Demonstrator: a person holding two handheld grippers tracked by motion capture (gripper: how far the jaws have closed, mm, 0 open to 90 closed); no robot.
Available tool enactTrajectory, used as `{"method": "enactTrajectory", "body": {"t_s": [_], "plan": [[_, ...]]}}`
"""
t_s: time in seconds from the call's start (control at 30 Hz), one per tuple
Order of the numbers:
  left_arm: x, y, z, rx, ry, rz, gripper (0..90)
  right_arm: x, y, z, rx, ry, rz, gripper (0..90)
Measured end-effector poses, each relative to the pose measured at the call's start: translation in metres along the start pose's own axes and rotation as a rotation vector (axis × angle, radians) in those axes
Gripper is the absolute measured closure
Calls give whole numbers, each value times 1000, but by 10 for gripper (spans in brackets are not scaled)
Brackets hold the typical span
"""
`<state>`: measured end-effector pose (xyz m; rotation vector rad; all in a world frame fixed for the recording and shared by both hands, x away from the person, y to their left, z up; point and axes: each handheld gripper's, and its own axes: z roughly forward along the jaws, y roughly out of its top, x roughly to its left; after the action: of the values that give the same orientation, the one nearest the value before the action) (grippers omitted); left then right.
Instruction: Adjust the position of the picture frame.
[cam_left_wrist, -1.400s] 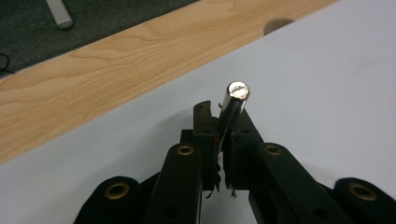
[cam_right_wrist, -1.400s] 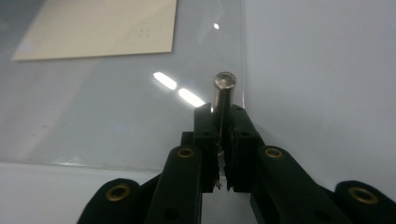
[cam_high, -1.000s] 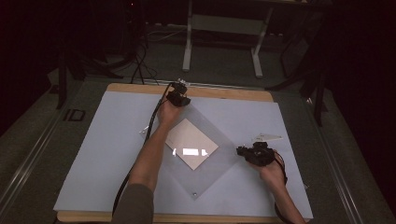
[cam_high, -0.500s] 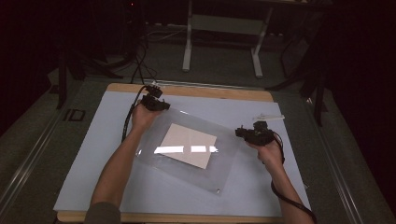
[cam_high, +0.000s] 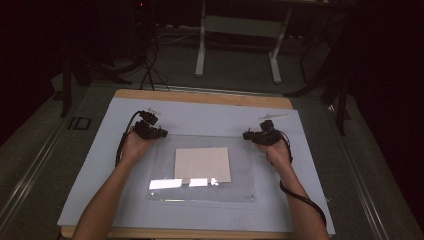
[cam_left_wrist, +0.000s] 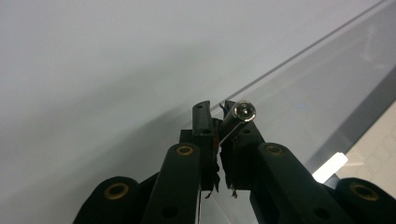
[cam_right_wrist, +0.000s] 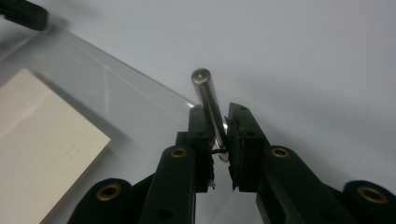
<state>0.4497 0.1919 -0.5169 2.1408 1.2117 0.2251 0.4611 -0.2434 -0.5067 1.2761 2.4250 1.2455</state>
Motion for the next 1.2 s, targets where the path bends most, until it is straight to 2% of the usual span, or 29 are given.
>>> {"method": "enactTrajectory", "body": {"t_s": [0.07,0.13,0.2,0.47,0.6,0.7,0.8,0.9,1.0,1.2], "plan": [[0,-4,2,-29,5,-13,837,-1,-3,7,20,-10,-5,807],[-2,-5,2,-35,18,-3,830,-2,-8,13,37,-23,1,810],[-2,-5,3,-42,17,-8,830,-5,-12,14,16,-7,19,807],[-5,-6,4,-59,42,-7,833,-1,-13,13,15,-24,14,808],[-4,-9,4,-86,37,-11,832,-1,-14,12,5,-28,6,809],[-3,-12,5,-109,27,-32,825,-1,-16,13,-9,-24,16,806],[-5,-14,6,-126,39,-30,826,-1,-18,13,-16,-27,18,806],[-6,-15,6,-135,48,-31,826,-2,-21,14,-29,-17,30,801],[-5,-17,7,-151,38,-47,820,-3,-21,14,-30,-14,31,801],[-5,-18,7,-159,36,-45,814,-3,-22,14,-35,-14,28,801]]}}
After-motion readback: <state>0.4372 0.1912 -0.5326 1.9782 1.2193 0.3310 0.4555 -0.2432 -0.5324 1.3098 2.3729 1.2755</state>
